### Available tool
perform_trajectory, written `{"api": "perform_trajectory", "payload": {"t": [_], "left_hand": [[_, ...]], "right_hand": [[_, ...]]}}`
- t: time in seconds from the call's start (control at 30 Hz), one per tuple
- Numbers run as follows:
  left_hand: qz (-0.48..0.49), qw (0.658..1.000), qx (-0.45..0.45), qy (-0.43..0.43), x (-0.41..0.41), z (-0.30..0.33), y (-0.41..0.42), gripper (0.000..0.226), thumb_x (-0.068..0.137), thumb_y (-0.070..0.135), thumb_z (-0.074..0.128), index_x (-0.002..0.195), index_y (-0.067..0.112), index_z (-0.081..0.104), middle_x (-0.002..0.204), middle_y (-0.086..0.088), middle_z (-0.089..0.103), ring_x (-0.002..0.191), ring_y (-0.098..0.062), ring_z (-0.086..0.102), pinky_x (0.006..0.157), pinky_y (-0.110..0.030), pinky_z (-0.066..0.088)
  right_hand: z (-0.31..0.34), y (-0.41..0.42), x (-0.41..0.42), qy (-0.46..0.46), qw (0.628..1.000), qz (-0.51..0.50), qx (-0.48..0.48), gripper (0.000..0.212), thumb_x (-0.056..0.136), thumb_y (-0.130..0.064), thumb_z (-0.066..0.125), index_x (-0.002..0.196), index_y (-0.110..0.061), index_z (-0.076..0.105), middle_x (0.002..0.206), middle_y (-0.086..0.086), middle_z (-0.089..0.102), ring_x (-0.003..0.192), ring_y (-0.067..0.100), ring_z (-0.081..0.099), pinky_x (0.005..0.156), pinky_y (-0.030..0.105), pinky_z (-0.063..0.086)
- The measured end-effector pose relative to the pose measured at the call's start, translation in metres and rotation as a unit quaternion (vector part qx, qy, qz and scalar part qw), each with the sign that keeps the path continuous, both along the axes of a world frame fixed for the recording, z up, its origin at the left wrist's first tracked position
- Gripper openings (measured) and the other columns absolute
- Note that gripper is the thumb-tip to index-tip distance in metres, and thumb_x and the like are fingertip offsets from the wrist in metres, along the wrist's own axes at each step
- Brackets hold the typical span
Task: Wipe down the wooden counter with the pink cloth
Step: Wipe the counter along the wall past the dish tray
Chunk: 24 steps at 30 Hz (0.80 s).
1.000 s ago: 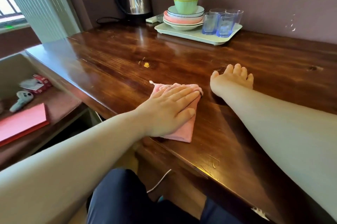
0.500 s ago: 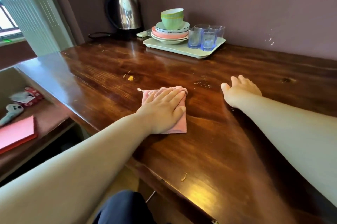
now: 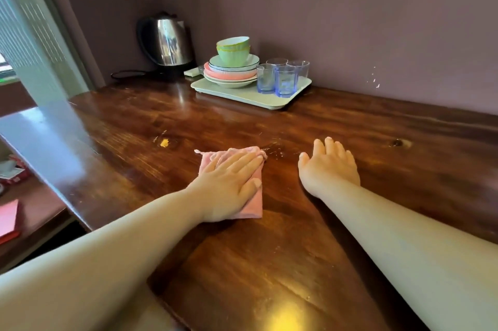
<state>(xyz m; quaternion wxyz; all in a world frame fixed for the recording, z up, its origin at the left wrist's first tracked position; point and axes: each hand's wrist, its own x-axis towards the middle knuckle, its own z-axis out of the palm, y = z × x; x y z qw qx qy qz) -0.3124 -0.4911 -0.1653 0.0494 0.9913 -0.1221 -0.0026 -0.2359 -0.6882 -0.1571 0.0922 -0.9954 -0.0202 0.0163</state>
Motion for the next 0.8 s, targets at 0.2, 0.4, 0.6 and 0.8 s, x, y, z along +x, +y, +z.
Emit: {"api": "perform_trajectory", "payload": {"t": [0.2,0.4,0.6,0.8], "left_hand": [[0.049,0.999,0.011,0.021,0.073,0.01,0.0,0.056,0.102,0.049,0.014,0.154,0.035,0.001,0.161,0.017,-0.005,0.146,-0.005,-0.007,0.12,-0.041,-0.004],[0.007,1.0,0.008,0.016,0.103,0.001,-0.002,0.059,0.098,0.054,0.01,0.154,0.034,0.0,0.161,0.015,-0.006,0.146,-0.006,-0.008,0.115,-0.036,-0.011],[-0.008,0.999,0.03,0.021,0.149,0.013,0.002,0.059,0.1,0.052,0.012,0.154,0.033,0.001,0.162,0.01,-0.003,0.148,-0.013,-0.003,0.12,-0.041,-0.002],[-0.095,0.988,0.119,-0.024,0.157,0.009,0.002,0.068,0.1,0.046,0.035,0.155,0.021,0.004,0.163,0.001,-0.006,0.148,-0.02,-0.007,0.119,-0.046,-0.002]], "right_hand": [[0.0,0.002,-0.002,0.01,1.0,0.001,0.003,0.063,0.107,-0.048,0.016,0.162,-0.02,0.005,0.17,0.006,-0.003,0.156,0.024,-0.001,0.127,0.043,0.003],[-0.002,0.003,0.0,0.012,1.0,0.0,0.005,0.064,0.106,-0.05,0.016,0.162,-0.022,0.004,0.17,0.004,-0.004,0.156,0.023,-0.003,0.127,0.042,0.002],[-0.002,0.005,0.002,0.013,1.0,-0.006,0.005,0.065,0.106,-0.051,0.015,0.162,-0.022,0.001,0.17,0.004,-0.006,0.156,0.023,-0.006,0.126,0.042,0.001],[-0.001,0.002,-0.001,0.008,1.0,0.006,0.012,0.064,0.106,-0.051,0.015,0.162,-0.022,0.001,0.17,0.004,-0.007,0.156,0.022,-0.006,0.127,0.042,0.002]]}}
